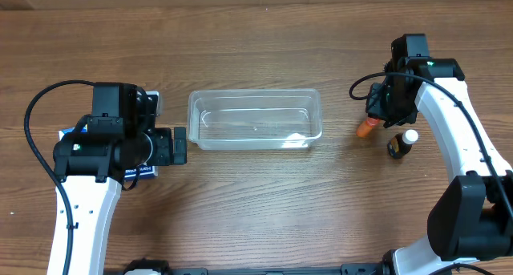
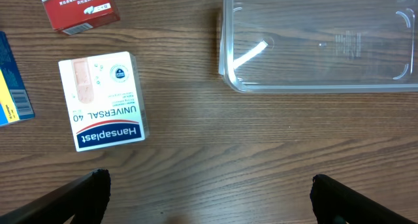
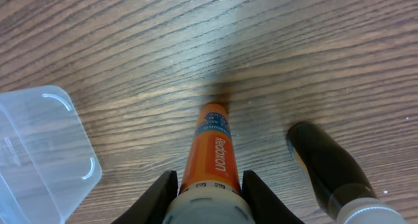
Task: Pack container
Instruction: 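Move the right gripper to the orange tube and grasp it, then carry the orange tube into the clear container's right end and release, then move the right gripper down onto the small white-capped bottle and grasp, then place the white-capped bottle in the container beside the orange tube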
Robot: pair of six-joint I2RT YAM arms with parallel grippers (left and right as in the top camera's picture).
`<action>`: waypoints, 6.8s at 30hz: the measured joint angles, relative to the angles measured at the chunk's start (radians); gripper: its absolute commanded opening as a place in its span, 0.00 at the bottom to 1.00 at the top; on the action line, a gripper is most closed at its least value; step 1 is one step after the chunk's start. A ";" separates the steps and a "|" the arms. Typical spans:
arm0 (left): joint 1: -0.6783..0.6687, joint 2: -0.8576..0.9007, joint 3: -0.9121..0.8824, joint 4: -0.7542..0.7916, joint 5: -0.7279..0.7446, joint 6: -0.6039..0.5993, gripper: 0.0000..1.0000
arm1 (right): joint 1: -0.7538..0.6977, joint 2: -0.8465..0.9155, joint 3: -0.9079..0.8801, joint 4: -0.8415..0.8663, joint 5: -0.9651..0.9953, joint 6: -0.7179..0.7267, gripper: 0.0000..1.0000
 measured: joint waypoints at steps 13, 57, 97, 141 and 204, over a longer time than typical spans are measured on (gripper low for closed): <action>0.000 0.000 0.000 0.004 0.000 0.000 1.00 | 0.020 0.005 0.164 -0.139 0.008 -0.012 0.04; 0.000 0.000 0.000 0.023 0.000 0.000 1.00 | 0.396 0.263 0.352 0.000 0.052 0.075 0.04; 0.000 0.000 0.000 0.026 0.000 0.000 1.00 | 0.150 -0.024 0.525 -0.275 0.066 0.142 0.94; 0.000 0.000 0.000 0.048 0.000 0.000 1.00 | -0.253 -0.023 -0.094 -0.071 -0.013 -0.266 0.39; 0.000 0.000 0.000 0.048 0.000 0.000 1.00 | 0.359 0.016 0.220 -0.175 -0.034 0.412 0.04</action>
